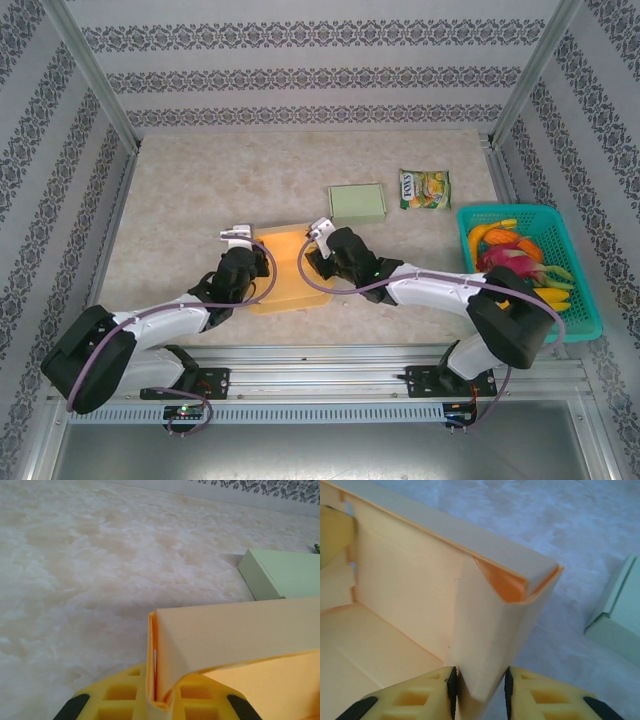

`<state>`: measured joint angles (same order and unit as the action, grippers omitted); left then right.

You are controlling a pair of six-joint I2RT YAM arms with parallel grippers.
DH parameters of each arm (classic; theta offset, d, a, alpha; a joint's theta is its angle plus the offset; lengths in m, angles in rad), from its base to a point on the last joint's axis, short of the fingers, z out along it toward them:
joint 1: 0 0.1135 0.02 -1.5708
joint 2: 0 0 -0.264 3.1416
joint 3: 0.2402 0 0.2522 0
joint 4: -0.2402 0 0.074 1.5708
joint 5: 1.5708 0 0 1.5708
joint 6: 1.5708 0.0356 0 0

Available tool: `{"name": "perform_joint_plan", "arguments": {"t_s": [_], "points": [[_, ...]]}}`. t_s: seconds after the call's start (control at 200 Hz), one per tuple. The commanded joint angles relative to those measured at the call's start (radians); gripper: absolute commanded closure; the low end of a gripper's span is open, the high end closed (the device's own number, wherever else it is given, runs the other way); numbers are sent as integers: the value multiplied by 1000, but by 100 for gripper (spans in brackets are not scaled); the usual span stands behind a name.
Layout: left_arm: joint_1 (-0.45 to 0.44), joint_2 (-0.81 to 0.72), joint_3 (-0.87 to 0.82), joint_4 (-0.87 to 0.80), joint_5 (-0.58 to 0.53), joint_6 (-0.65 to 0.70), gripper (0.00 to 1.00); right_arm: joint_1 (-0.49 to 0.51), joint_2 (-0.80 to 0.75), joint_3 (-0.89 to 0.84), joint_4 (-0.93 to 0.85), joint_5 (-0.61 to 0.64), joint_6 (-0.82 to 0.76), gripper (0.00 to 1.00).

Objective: Fold the paper box

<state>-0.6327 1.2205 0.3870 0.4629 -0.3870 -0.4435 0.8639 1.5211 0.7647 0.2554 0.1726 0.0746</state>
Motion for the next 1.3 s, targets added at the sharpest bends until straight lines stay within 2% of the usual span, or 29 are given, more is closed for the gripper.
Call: {"name": "perform_joint_plan", "arguments": {"t_s": [0.0, 0.12, 0.19, 0.325, 0.41, 0.49, 0.634, 0.754, 0.854, 0.979, 1.059, 1.174, 1.299], "points": [[-63, -8, 48, -7, 44, -42, 100, 28, 53, 43, 52, 129, -36, 72], [-86, -19, 64, -61, -1, -73, 100, 44, 82, 45, 71, 227, -49, 80], [-93, -27, 81, -127, -47, -116, 100, 58, 112, 68, 42, 356, -54, 84], [-124, -31, 145, -320, -191, -236, 100, 64, 194, 130, -48, 628, -34, 84], [-147, -25, 178, -406, -292, -273, 100, 61, 233, 150, -64, 740, -62, 84], [-158, -13, 200, -459, -351, -288, 100, 47, 251, 168, -94, 782, -74, 83], [-180, 14, 233, -498, -398, -306, 100, 6, 236, 172, -151, 750, -29, 82], [-203, 50, 265, -522, -435, -316, 100, -27, 232, 177, -183, 778, -19, 82], [-216, 83, 288, -521, -440, -319, 100, -34, 209, 157, -151, 685, -24, 80], [-219, 119, 291, -471, -415, -301, 100, -34, 142, 84, -43, 356, 3, 70], [-218, 140, 287, -430, -403, -277, 100, -31, 77, 34, -5, 226, 41, 60], [-219, 171, 280, -374, -402, -236, 100, -32, -28, -22, -13, 110, 90, 43], [-210, 214, 285, -308, -384, -153, 100, -32, -179, -95, -56, 46, 151, 37]]}}
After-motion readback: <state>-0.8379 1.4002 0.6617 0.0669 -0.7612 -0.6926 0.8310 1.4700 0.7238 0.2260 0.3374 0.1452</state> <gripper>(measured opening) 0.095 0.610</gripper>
